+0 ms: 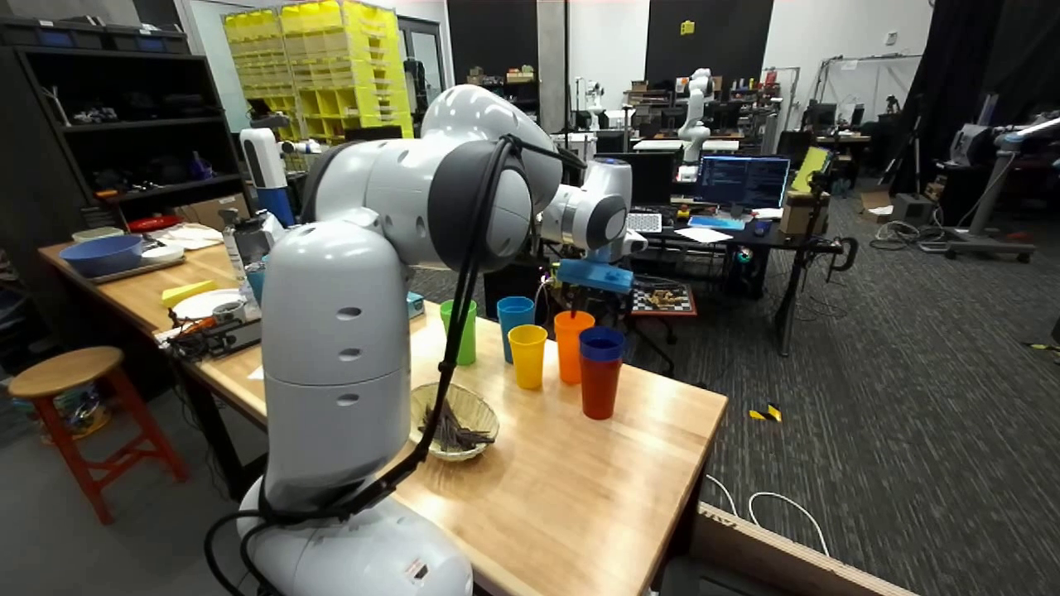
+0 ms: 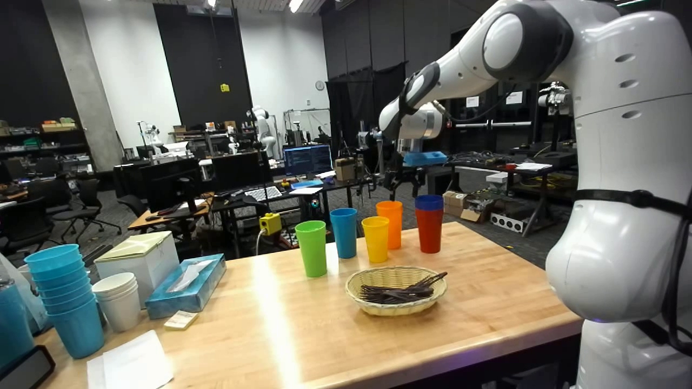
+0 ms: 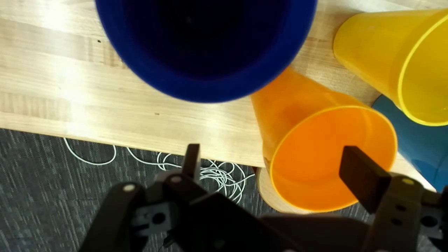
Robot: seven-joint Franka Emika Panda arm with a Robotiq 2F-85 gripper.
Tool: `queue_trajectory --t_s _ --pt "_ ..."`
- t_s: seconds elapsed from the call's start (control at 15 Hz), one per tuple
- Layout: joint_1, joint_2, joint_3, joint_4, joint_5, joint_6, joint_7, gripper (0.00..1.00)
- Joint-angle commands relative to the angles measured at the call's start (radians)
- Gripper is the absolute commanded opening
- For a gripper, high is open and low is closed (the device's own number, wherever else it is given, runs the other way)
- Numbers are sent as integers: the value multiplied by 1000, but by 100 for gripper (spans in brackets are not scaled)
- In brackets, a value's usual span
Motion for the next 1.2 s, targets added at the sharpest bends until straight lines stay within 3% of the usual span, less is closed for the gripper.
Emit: queue_trajectory --t_s 0.0,0.2,0.27,0.87,1.0,1.13 --pt "-10 28 10 35 33 -13 -51 100" --pt "-10 45 14 49 35 -18 -66 100" --pt "-10 49 15 52 34 -19 -69 82" --pt "-17 66 16 74 37 -27 -87 13" --pt "-21 67 16 77 44 -33 -88 1" --pt "-24 66 16 78 46 -37 -91 0"
